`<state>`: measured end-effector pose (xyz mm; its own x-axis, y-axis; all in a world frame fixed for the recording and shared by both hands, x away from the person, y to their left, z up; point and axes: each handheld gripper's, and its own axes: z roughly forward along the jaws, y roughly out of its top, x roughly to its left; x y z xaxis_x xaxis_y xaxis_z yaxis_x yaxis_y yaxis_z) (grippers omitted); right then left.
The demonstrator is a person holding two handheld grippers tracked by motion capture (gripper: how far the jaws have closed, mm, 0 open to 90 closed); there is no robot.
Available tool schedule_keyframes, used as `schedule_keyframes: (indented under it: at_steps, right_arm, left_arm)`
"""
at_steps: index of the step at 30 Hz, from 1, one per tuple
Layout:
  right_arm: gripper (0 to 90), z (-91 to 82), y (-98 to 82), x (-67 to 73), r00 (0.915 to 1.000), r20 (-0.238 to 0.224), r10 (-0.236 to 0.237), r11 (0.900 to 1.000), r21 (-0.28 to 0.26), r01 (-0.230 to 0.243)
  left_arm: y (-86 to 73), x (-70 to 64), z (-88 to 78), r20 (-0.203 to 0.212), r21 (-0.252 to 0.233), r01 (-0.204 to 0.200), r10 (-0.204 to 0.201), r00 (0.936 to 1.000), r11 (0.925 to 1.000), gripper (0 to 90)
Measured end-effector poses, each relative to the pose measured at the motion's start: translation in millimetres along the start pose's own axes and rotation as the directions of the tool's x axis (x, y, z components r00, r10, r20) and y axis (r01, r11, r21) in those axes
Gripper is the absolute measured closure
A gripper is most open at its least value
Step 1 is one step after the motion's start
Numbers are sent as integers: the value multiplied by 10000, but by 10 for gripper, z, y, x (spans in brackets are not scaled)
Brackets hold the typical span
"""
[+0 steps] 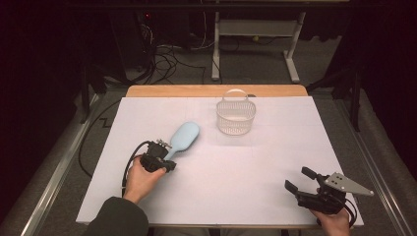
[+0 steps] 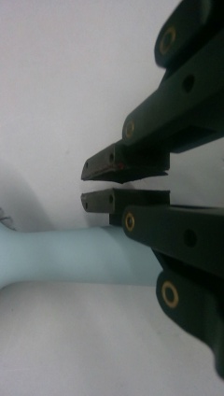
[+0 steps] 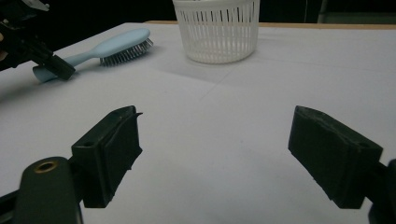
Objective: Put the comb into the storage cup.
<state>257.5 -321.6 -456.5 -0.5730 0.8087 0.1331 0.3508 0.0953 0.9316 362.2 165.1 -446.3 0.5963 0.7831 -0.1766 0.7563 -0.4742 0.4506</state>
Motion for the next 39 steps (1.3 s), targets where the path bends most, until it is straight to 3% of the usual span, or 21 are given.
schedule_keyframes:
  at_steps: [6,9,11,16,23,39]
  right_arm:
    - [172,1,1,0,10000,-22,13,10000,-3,-13]
    - [172,0,1,1,10000,-50,-27,10000,-3,27]
    - [172,-1,1,2,10000,-49,-16,10000,-11,16]
    - [172,-1,1,1,10000,-51,-9,10000,-23,9]
    - [172,0,2,4,10000,-51,-39,10000,-23,39]
    - [172,-5,2,1,10000,-27,-35,10000,-38,34]
  left_arm:
    - [-4,-101,-54,161,-393,-307,314,9994,9988,505]
    - [-8,-128,-77,251,-329,-390,398,9989,9987,418]
    - [-13,-133,-94,101,-432,-384,389,9992,9983,387]
    - [-16,-101,-162,-105,-986,-310,301,9995,9946,355]
    - [50,-26,-194,-260,-1059,-42,15,9997,9944,346]
    - [221,107,-84,-702,-822,235,-293,9971,9963,363]
